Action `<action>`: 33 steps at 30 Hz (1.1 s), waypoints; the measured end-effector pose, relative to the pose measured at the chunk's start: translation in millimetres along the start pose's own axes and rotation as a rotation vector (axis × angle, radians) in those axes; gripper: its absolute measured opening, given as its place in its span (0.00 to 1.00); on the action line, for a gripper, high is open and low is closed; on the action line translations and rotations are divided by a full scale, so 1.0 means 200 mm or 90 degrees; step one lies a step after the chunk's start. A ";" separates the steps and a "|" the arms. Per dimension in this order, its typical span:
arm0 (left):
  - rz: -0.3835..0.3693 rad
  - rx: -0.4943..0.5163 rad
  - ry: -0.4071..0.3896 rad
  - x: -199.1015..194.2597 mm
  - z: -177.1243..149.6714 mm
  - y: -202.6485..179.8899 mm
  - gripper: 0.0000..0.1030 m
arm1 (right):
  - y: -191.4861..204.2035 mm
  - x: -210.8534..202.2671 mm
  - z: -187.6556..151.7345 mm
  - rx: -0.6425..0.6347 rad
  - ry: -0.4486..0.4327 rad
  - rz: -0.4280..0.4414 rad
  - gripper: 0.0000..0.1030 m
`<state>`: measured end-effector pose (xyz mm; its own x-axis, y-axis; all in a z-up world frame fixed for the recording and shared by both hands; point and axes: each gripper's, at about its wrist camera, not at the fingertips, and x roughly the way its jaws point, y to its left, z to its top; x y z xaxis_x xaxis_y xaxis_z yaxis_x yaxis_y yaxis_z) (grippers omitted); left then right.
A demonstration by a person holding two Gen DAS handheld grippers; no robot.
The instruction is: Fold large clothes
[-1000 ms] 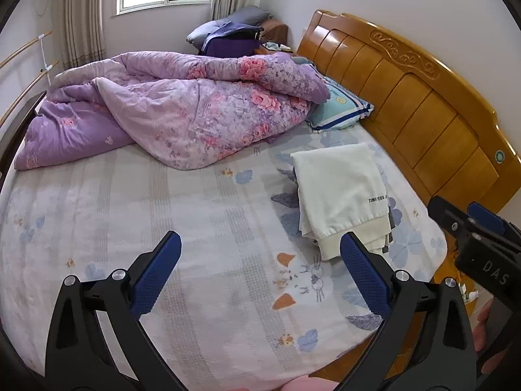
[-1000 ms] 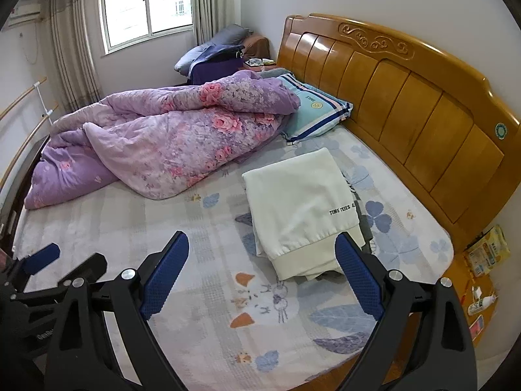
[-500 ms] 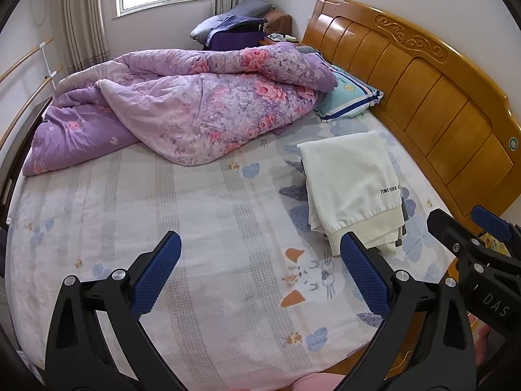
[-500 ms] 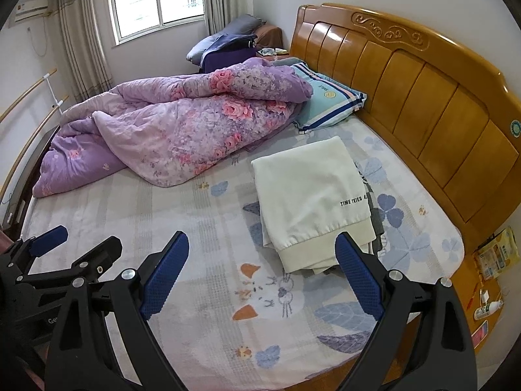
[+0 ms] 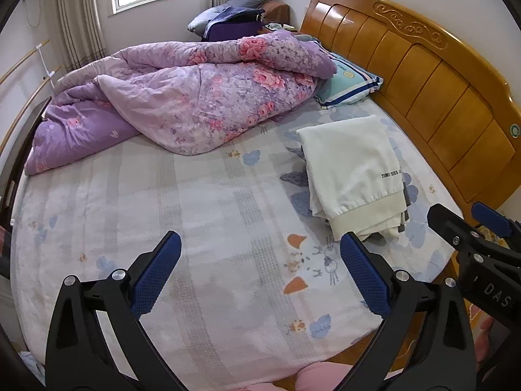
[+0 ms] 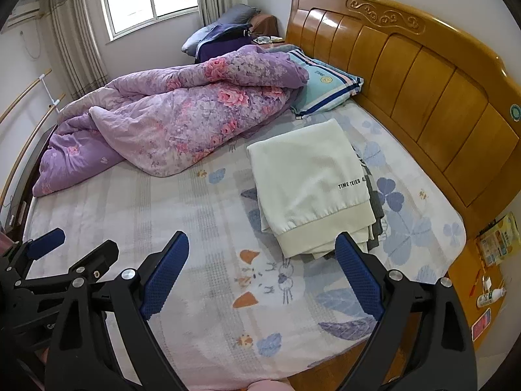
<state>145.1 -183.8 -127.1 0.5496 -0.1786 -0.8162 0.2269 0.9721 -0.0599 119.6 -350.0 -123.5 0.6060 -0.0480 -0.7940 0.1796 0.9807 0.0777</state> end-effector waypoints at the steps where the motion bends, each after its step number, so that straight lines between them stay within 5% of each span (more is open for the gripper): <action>1: -0.003 0.000 -0.002 0.00 0.00 0.00 0.95 | 0.00 0.00 0.00 0.002 0.000 -0.001 0.85; 33: -0.007 0.010 -0.002 -0.03 -0.02 0.03 0.95 | -0.02 0.00 -0.04 0.015 0.013 -0.007 0.85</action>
<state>140.5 -176.8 -124.5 0.5494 -0.1890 -0.8139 0.2448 0.9677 -0.0595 111.7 -351.9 -128.3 0.5879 -0.0554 -0.8070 0.2044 0.9755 0.0819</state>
